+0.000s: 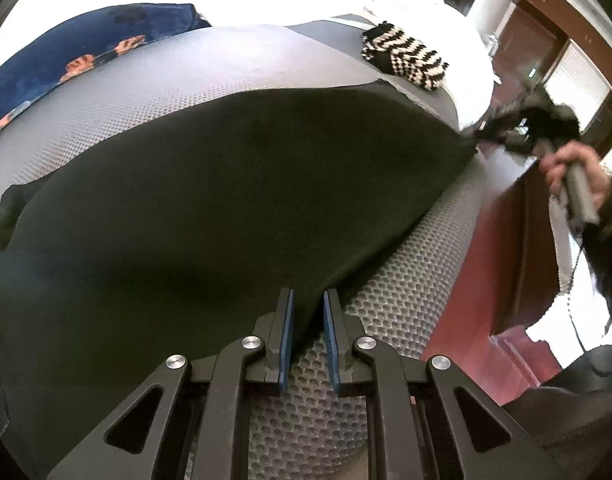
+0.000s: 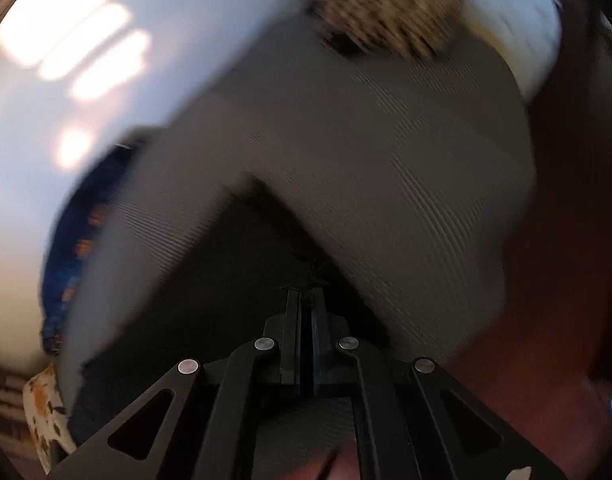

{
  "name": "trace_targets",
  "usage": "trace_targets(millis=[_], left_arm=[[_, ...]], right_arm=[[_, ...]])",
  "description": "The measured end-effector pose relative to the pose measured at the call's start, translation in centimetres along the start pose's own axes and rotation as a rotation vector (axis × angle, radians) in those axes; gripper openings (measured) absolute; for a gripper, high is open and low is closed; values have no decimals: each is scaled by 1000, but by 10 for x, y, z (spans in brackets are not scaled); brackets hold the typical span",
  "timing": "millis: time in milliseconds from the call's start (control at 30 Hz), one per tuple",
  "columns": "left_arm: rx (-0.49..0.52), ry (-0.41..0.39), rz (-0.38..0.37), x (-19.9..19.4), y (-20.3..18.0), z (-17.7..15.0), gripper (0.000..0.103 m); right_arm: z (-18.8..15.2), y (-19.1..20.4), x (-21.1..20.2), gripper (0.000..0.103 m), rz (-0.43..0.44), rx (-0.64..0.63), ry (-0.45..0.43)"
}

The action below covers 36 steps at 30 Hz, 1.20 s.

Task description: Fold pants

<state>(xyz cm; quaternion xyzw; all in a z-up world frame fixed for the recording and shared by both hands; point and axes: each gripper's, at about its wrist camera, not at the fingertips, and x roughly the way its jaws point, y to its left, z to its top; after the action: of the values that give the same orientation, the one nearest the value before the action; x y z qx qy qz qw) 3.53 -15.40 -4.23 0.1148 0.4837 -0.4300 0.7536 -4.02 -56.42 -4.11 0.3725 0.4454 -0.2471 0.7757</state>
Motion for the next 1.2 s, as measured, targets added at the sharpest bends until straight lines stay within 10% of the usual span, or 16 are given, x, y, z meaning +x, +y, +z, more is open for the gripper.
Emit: trace_targets(millis=[367, 633, 1200], left_arm=[[-49, 37, -2, 2, 8, 3, 24], [-144, -43, -28, -29, 32, 12, 51], [-474, -108, 211, -59, 135, -8, 53]], right_arm=[[9, -8, 9, 18, -29, -19, 2], [65, 55, 27, 18, 197, -189, 54], [109, 76, 107, 18, 115, -328, 157]])
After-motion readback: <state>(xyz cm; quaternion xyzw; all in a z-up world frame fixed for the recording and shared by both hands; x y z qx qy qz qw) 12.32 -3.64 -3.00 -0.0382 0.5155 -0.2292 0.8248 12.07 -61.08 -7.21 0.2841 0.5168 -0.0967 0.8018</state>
